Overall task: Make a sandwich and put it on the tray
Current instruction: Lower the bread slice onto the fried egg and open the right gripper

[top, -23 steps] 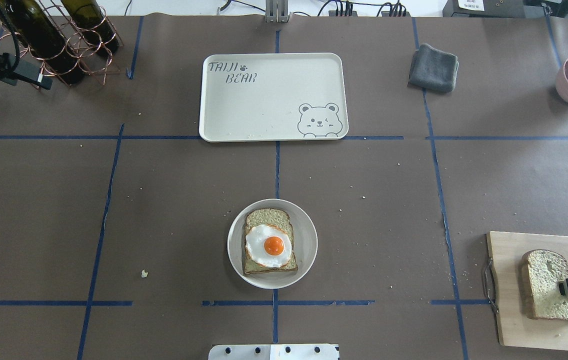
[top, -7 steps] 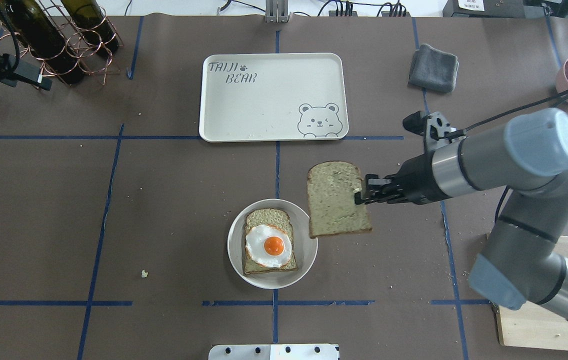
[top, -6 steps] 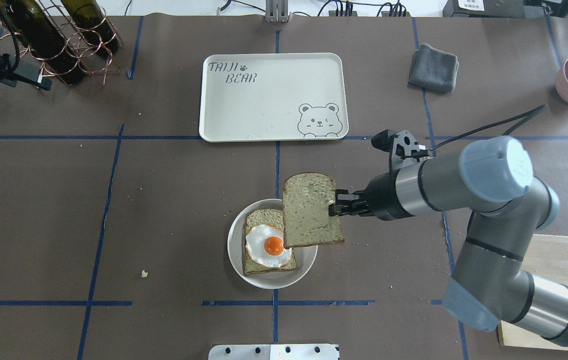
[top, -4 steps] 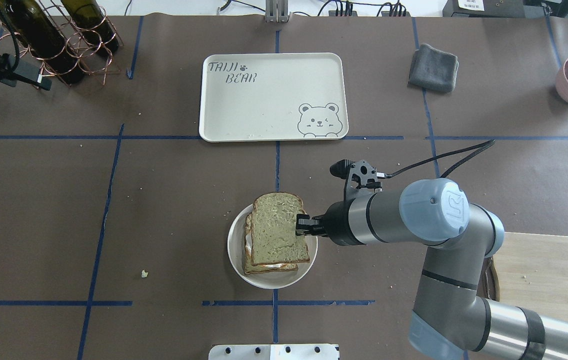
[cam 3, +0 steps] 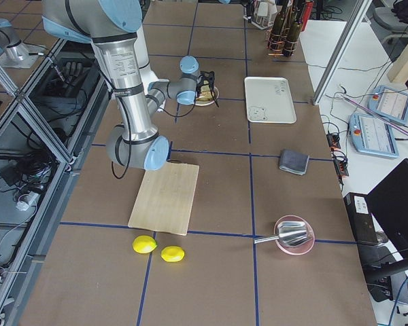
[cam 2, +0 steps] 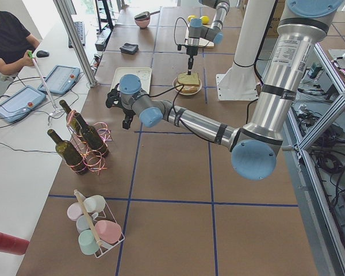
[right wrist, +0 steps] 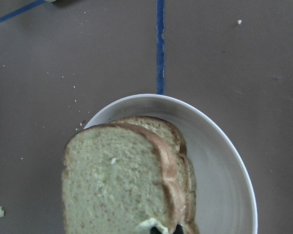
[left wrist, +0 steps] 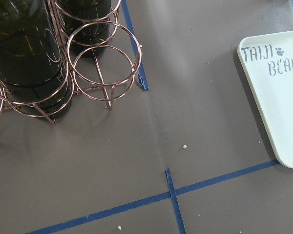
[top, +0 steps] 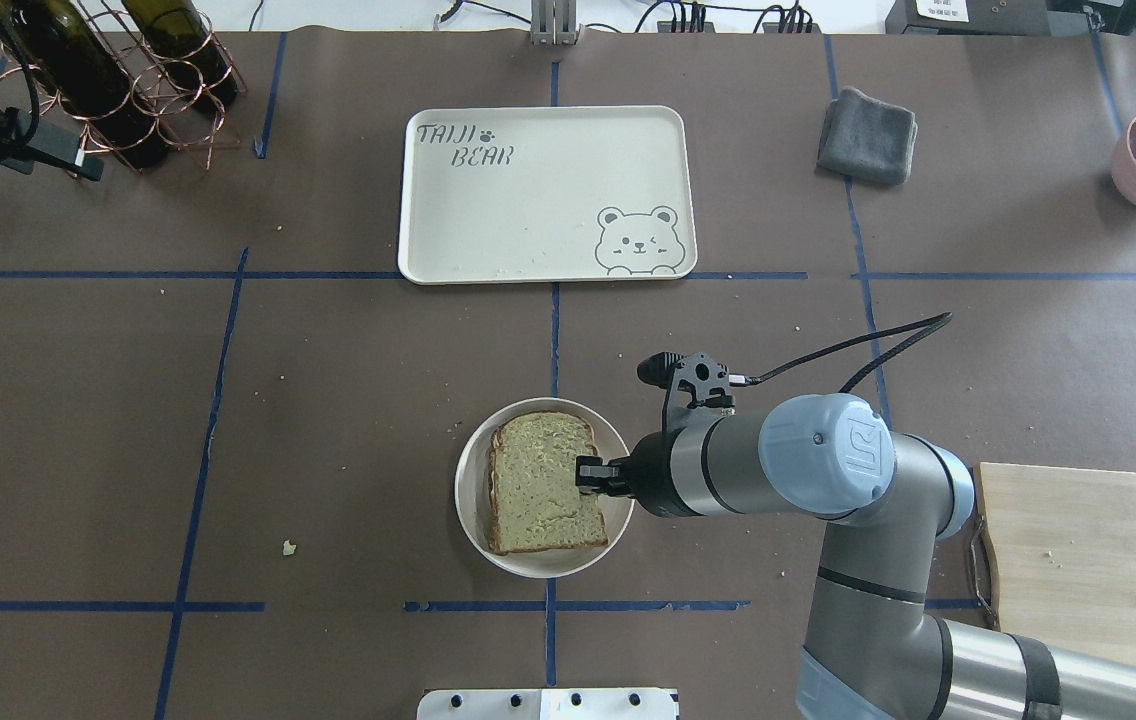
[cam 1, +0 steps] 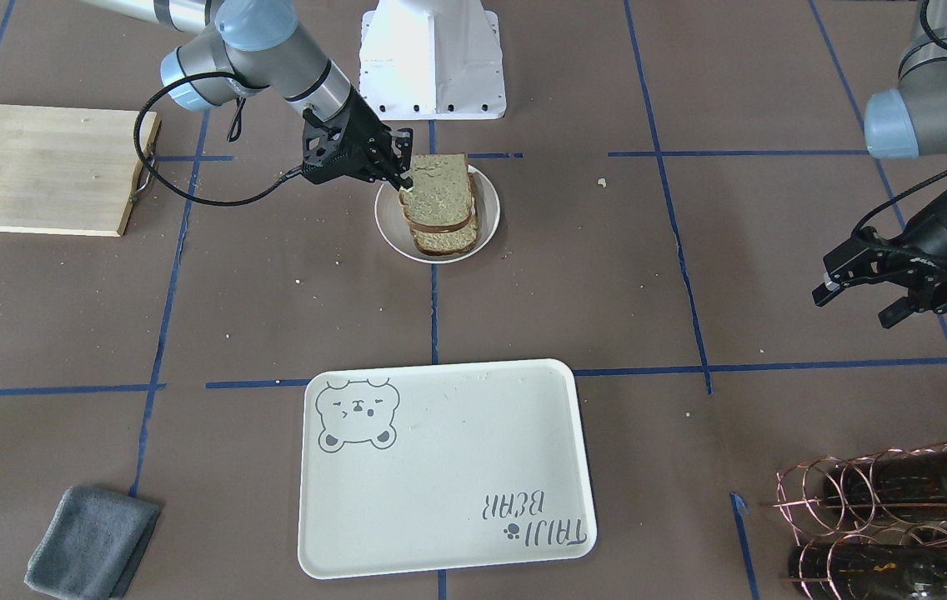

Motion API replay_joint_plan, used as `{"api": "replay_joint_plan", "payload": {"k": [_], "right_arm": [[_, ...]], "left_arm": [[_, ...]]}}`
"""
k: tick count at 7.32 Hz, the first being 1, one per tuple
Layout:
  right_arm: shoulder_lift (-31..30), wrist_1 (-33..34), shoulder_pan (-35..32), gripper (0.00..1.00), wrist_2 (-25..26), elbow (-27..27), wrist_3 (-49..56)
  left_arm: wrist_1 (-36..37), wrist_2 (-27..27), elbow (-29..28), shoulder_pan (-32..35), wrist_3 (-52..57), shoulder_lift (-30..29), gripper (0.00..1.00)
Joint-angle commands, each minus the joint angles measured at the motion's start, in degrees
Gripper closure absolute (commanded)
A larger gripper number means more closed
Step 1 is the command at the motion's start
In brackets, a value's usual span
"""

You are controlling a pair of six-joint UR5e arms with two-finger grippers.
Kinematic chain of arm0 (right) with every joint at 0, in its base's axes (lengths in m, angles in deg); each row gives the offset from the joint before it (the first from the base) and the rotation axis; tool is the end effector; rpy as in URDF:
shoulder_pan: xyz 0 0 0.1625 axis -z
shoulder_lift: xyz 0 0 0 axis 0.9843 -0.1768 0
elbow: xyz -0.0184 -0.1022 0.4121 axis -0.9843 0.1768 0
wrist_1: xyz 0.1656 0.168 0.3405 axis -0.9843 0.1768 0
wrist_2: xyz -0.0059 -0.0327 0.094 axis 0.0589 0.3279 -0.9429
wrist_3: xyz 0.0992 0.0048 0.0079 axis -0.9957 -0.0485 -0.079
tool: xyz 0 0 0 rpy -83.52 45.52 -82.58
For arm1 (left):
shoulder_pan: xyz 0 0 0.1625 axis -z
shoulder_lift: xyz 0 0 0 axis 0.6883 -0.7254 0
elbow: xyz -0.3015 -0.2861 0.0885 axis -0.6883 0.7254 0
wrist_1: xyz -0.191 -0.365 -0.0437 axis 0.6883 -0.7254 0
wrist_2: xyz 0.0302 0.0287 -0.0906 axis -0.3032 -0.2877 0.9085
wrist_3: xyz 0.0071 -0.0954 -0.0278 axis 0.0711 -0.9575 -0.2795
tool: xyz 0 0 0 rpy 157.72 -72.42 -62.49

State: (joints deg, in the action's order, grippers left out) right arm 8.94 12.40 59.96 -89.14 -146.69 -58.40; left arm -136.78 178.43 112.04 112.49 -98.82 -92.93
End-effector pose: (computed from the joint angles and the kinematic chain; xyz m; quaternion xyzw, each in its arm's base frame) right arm -0.5330 -0.3106 0.2573 0.0378 -0.5946 0.0388 0.8022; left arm 0.1579 -0.5816 0.4219 0.1559 0.4909 0.0569 0.8552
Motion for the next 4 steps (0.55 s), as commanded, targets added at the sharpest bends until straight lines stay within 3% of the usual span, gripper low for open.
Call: {"api": "replay_joint_plan", "payload": {"k": [1, 2, 4], "right_arm": [[1.5, 0.5, -0.2, 0.37, 0.1, 0.4, 0.0], [1.5, 0.6, -0.4, 0.00, 1.0, 0.3, 0.0], [1.4, 0.8, -1.5, 0.00, 1.1, 0.3, 0.1]], "left_arm": [[0.0, 0.0, 0.1, 0.0, -0.1, 0.0, 0.00], [0.0, 0.0, 0.1, 0.0, -0.2, 0.0, 0.00], [0.0, -0.1, 0.2, 0.0, -0.2, -0.1, 0.00]]}}
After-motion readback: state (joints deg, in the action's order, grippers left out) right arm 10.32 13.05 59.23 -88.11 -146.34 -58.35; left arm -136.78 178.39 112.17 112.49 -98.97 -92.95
